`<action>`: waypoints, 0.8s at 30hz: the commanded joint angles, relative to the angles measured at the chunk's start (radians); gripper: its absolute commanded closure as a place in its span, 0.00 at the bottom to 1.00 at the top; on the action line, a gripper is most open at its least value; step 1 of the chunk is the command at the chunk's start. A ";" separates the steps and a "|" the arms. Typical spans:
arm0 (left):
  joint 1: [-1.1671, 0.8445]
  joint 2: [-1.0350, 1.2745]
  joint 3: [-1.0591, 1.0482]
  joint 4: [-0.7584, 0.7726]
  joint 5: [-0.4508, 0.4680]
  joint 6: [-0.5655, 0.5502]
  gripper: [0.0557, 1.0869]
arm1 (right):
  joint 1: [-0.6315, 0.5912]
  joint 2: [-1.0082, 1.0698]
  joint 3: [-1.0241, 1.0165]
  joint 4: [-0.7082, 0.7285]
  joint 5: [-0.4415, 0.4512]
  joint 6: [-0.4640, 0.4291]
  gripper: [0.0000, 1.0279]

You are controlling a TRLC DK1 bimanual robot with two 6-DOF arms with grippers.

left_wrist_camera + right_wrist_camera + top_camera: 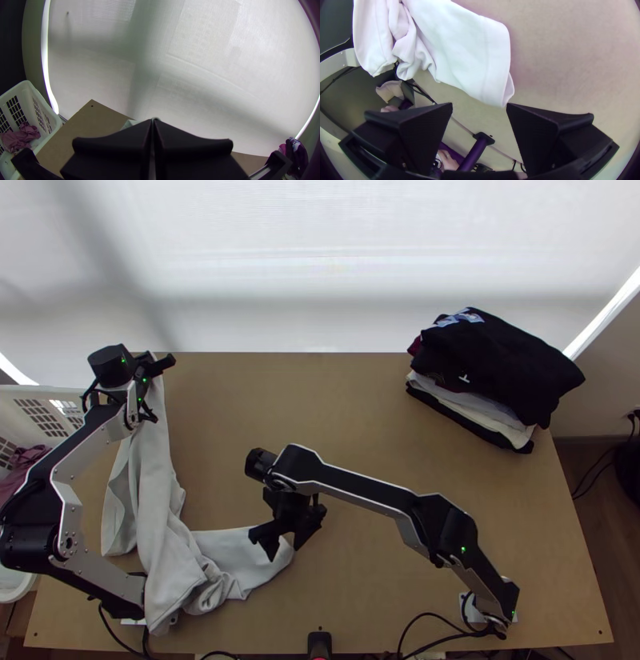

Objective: Fold the t-shirt

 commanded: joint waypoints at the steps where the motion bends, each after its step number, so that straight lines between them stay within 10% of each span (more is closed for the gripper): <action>1: 0.003 -0.009 0.007 0.027 -0.003 -0.010 0.96 | 0.003 0.035 -0.020 0.008 -0.004 -0.011 0.28; 7: 0.003 -0.014 -0.004 0.032 -0.003 -0.017 0.96 | 0.003 0.039 -0.057 0.066 0.016 -0.010 0.34; 12: 0.003 -0.024 -0.017 0.035 -0.003 -0.017 0.96 | 0.006 0.005 -0.083 0.089 0.021 -0.010 0.97; 24: 0.013 -0.044 -0.014 0.035 -0.003 -0.017 0.96 | -0.126 -0.289 -0.321 0.164 0.128 -0.022 0.97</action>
